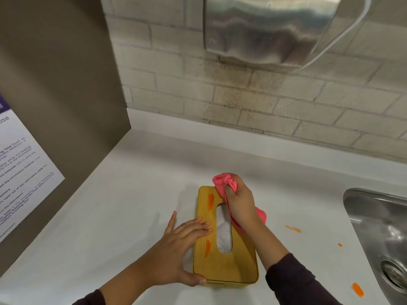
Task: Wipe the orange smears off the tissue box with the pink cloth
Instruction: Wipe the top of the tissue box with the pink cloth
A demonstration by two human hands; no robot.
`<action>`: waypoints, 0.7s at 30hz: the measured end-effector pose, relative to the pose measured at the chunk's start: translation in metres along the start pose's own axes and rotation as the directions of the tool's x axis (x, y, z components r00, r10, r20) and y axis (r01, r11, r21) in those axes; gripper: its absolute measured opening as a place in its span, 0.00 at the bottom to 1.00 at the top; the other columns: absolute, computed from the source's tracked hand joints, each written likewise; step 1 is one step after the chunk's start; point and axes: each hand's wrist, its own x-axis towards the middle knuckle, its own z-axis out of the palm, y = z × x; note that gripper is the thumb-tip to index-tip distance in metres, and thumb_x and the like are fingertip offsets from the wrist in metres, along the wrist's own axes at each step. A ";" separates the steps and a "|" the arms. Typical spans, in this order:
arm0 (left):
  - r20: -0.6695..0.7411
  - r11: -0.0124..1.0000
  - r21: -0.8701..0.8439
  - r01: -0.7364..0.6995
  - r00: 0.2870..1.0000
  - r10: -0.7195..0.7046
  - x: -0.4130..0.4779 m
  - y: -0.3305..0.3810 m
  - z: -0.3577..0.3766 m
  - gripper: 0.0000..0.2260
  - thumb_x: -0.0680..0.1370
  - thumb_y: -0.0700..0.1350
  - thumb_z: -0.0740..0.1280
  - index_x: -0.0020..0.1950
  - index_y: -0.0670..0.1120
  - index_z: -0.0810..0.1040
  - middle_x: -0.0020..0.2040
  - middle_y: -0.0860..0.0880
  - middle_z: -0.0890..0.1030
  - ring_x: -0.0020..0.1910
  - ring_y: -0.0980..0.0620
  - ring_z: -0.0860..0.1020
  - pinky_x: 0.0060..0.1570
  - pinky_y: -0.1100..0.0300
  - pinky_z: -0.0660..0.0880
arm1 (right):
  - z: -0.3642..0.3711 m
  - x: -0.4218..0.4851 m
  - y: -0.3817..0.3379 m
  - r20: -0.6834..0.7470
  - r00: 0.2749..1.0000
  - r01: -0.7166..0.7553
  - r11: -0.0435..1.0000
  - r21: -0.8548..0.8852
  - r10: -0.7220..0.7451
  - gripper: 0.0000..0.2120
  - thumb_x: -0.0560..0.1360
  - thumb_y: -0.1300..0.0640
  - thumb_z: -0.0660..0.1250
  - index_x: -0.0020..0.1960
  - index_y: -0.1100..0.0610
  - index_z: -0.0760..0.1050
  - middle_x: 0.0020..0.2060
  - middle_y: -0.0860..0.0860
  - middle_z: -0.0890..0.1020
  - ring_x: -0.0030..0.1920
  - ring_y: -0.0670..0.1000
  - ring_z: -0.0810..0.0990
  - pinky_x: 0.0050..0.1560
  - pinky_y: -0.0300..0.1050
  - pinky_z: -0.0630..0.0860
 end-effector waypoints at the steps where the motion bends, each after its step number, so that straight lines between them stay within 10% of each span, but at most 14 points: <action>1: -0.004 1.000 -0.003 -0.001 1.000 0.001 0.000 0.000 0.000 0.41 0.64 0.72 0.66 0.72 0.66 0.51 0.72 0.71 0.51 0.74 0.67 0.45 0.70 0.52 0.27 | 0.003 -0.001 -0.001 0.023 1.000 0.006 0.998 0.059 -0.007 0.12 0.78 0.67 0.58 0.55 0.60 0.77 0.48 0.46 0.83 0.50 0.34 0.78 0.50 0.23 0.69; 7: -0.012 1.000 -0.012 -0.004 1.000 0.004 0.001 -0.002 0.001 0.41 0.64 0.73 0.66 0.71 0.66 0.51 0.72 0.71 0.52 0.74 0.67 0.46 0.70 0.51 0.27 | 0.004 0.001 -0.003 0.300 0.954 -0.019 0.999 0.042 0.006 0.12 0.79 0.60 0.60 0.60 0.53 0.77 0.57 0.46 0.81 0.59 0.42 0.77 0.68 0.52 0.68; 14: -0.018 1.000 0.000 -0.007 1.000 0.007 0.001 -0.003 0.003 0.41 0.64 0.72 0.66 0.72 0.66 0.50 0.72 0.70 0.51 0.74 0.66 0.46 0.70 0.49 0.27 | -0.016 -0.009 0.019 0.681 0.709 0.589 0.684 -0.430 -0.182 0.22 0.79 0.39 0.51 0.72 0.39 0.59 0.75 0.39 0.48 0.74 0.38 0.40 0.68 0.36 0.27; 21: -0.039 0.999 -0.034 -0.013 0.999 0.012 -0.001 -0.002 0.004 0.40 0.65 0.72 0.66 0.71 0.67 0.50 0.72 0.70 0.53 0.75 0.66 0.47 0.71 0.50 0.29 | -0.008 -0.005 0.021 0.654 0.737 0.582 0.654 -0.482 -0.174 0.22 0.79 0.53 0.58 0.73 0.47 0.62 0.76 0.49 0.56 0.76 0.49 0.49 0.74 0.48 0.41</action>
